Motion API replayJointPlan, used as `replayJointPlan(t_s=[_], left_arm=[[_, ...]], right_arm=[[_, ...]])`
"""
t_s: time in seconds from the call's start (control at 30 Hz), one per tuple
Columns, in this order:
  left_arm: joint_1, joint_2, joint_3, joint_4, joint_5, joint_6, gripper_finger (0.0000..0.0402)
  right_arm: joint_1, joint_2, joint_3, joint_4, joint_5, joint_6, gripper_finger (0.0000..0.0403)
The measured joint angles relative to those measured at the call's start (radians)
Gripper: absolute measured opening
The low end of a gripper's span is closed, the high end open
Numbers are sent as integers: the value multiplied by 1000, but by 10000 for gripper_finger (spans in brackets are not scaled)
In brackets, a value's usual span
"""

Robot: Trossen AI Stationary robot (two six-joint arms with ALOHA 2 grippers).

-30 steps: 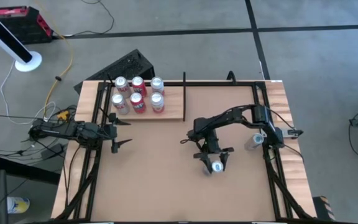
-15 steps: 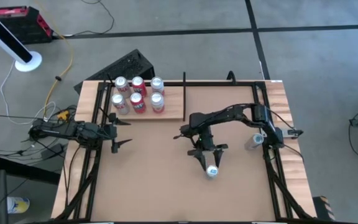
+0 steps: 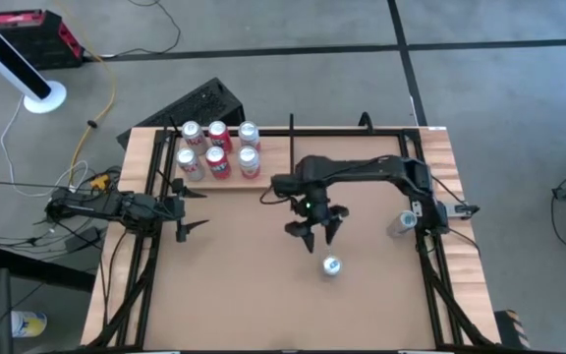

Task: Place canned beverage on shelf
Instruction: Put the bottom blue soda can on the shelf

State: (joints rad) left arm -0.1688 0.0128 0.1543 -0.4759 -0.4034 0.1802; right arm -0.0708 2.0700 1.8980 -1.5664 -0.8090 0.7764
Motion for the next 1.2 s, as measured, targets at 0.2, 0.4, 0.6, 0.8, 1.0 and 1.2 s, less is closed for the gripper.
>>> replayJointPlan(t_s=[0.2, 0.4, 0.6, 0.8, 1.0, 1.2], left_arm=[[0, 0, 0, 0, 0, 0, 336], [0, 0, 0, 0, 0, 0, 336], [0, 0, 0, 0, 0, 0, 336], [0, 0, 0, 0, 0, 0, 336], [0, 0, 0, 0, 0, 0, 336], [0, 0, 0, 0, 0, 0, 336]], right_arm=[[112, -120, 85, 6, 428, 60, 324], [328, -204, 86, 17, 881, 116, 324], [519, -199, 81, 54, 1158, 125, 324], [650, -171, 56, 67, 1300, 222, 324], [740, -143, 58, 37, 1337, 285, 323], [797, -136, 58, 4, 1393, 310, 318]])
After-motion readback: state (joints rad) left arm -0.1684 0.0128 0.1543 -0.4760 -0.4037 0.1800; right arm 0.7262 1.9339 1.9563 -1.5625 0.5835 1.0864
